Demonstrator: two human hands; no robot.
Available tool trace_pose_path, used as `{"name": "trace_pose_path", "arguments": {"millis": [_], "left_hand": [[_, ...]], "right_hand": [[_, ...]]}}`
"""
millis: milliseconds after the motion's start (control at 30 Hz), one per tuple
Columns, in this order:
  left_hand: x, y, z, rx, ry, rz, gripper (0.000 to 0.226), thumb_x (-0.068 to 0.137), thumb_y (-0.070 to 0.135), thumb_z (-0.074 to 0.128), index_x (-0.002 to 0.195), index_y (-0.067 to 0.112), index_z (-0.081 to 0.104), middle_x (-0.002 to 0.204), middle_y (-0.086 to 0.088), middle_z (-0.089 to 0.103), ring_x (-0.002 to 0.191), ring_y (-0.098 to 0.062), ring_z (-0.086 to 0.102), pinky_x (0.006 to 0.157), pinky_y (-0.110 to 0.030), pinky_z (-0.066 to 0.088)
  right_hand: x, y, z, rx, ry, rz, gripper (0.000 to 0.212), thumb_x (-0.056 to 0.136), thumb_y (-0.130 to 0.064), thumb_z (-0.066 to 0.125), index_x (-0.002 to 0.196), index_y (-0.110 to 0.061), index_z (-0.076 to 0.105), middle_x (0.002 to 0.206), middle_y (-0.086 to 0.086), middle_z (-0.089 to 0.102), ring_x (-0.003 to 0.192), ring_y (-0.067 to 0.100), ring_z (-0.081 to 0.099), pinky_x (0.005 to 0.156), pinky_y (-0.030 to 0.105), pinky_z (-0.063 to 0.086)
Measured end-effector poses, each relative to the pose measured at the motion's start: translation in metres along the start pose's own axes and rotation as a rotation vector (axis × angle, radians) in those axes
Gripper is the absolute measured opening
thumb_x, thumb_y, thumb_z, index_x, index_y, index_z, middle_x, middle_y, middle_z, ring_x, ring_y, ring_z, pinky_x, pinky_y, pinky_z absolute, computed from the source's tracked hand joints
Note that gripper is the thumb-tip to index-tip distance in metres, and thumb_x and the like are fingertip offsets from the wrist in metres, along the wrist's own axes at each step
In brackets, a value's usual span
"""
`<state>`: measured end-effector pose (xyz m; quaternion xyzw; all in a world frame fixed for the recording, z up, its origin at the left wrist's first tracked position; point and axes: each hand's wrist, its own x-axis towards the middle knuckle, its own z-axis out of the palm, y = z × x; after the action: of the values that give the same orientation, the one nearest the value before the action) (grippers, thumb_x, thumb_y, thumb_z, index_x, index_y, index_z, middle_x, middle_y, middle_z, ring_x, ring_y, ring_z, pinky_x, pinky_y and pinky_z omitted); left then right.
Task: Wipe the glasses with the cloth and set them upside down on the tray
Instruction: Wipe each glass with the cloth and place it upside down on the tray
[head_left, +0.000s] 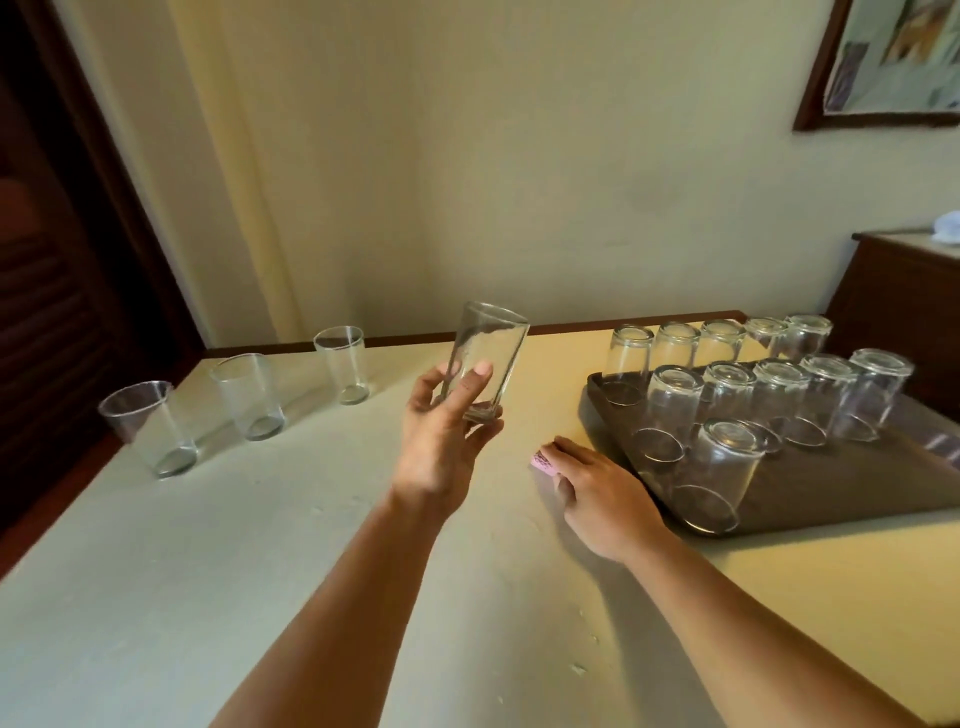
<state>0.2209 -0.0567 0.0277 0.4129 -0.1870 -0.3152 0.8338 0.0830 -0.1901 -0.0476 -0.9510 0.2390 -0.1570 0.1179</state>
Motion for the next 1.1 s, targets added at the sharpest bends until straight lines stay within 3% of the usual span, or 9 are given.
{"name": "trace_pose_path", "arguments": {"millis": [133, 267, 367, 500, 600, 733, 833, 933, 1100], "left_hand": [[-0.071, 0.006, -0.009, -0.138, 0.005, -0.063, 0.036, 0.079, 0.028, 0.086, 0.102, 0.020, 0.060, 0.084, 0.000, 0.066, 0.071, -0.017, 0.063, 0.072, -0.029, 0.051], [-0.129, -0.002, -0.008, -0.321, 0.023, -0.192, 0.012, 0.091, 0.026, 0.072, 0.099, 0.020, 0.067, 0.084, -0.004, 0.061, 0.068, -0.016, 0.054, 0.070, -0.029, 0.045], [-0.152, -0.011, -0.009, -0.316, -0.030, -0.200, 0.031, 0.082, 0.019, 0.078, 0.107, 0.018, 0.060, 0.087, -0.003, 0.062, 0.068, -0.015, 0.057, 0.069, -0.028, 0.047], [-0.165, -0.020, 0.004, -0.309, 0.087, -0.175, 0.043, 0.074, 0.024, 0.089, 0.108, 0.012, 0.065, 0.094, -0.004, 0.066, 0.070, -0.012, 0.060, 0.068, -0.024, 0.050], [-0.165, -0.011, 0.020, -0.466, 0.200, -0.209, 0.034, 0.073, 0.035, 0.082, 0.099, 0.016, 0.070, 0.103, -0.003, 0.068, 0.093, -0.016, 0.062, 0.084, -0.028, 0.046], [-0.150, 0.002, 0.030, -0.609, 0.225, -0.172, 0.056, 0.068, 0.043, 0.082, 0.114, 0.015, 0.066, 0.120, -0.002, 0.070, 0.119, -0.020, 0.062, 0.097, -0.033, 0.047], [-0.139, 0.007, 0.031, -0.675, 0.206, -0.156, 0.059, 0.075, 0.047, 0.083, 0.122, 0.014, 0.065, 0.125, -0.002, 0.070, 0.118, -0.019, 0.065, 0.092, -0.034, 0.051], [-0.131, 0.008, 0.034, -0.717, 0.162, -0.143, 0.057, 0.071, 0.049, 0.084, 0.113, 0.016, 0.064, 0.124, -0.005, 0.066, 0.110, -0.023, 0.067, 0.092, -0.037, 0.052], [-0.133, -0.003, 0.046, -0.679, 0.063, -0.265, 0.045, 0.084, 0.054, 0.077, 0.106, 0.017, 0.067, 0.113, -0.017, 0.061, 0.102, -0.035, 0.065, 0.094, -0.055, 0.056]], "right_hand": [[-0.021, -0.015, -0.011, 0.083, -0.008, 0.030, 0.046, 0.104, -0.011, 0.045, 0.147, -0.024, 0.054, 0.156, -0.006, 0.048, 0.141, 0.016, 0.048, 0.115, 0.027, 0.037], [-0.066, -0.024, -0.016, 0.154, 0.043, 0.045, 0.042, 0.104, -0.011, 0.049, 0.144, -0.022, 0.059, 0.151, -0.006, 0.054, 0.136, 0.017, 0.053, 0.112, 0.023, 0.038], [-0.098, -0.019, -0.019, 0.208, 0.076, 0.056, 0.042, 0.103, -0.008, 0.052, 0.141, -0.021, 0.061, 0.148, -0.005, 0.057, 0.134, 0.017, 0.054, 0.110, 0.024, 0.040], [-0.129, -0.008, -0.021, 0.250, 0.134, 0.074, 0.040, 0.102, -0.009, 0.054, 0.139, -0.022, 0.062, 0.142, -0.008, 0.061, 0.126, 0.018, 0.060, 0.104, 0.029, 0.049], [-0.146, -0.007, -0.016, 0.196, 0.184, 0.070, 0.040, 0.099, -0.009, 0.061, 0.137, -0.022, 0.065, 0.141, -0.005, 0.063, 0.122, 0.021, 0.064, 0.098, 0.033, 0.055], [-0.149, -0.010, -0.014, 0.112, 0.198, 0.079, 0.044, 0.098, -0.008, 0.061, 0.138, -0.024, 0.064, 0.144, -0.006, 0.060, 0.128, 0.020, 0.061, 0.097, 0.035, 0.055], [-0.148, -0.010, -0.015, 0.097, 0.196, 0.093, 0.045, 0.099, -0.010, 0.058, 0.140, -0.026, 0.062, 0.146, -0.006, 0.059, 0.131, 0.018, 0.058, 0.101, 0.033, 0.053], [-0.147, -0.011, -0.017, 0.100, 0.187, 0.097, 0.045, 0.100, -0.012, 0.055, 0.142, -0.028, 0.060, 0.148, -0.008, 0.057, 0.133, 0.016, 0.056, 0.103, 0.031, 0.051], [-0.147, -0.015, -0.022, 0.082, 0.157, 0.112, 0.044, 0.103, -0.014, 0.052, 0.144, -0.029, 0.057, 0.149, -0.009, 0.054, 0.136, 0.016, 0.052, 0.104, 0.030, 0.049]]}}
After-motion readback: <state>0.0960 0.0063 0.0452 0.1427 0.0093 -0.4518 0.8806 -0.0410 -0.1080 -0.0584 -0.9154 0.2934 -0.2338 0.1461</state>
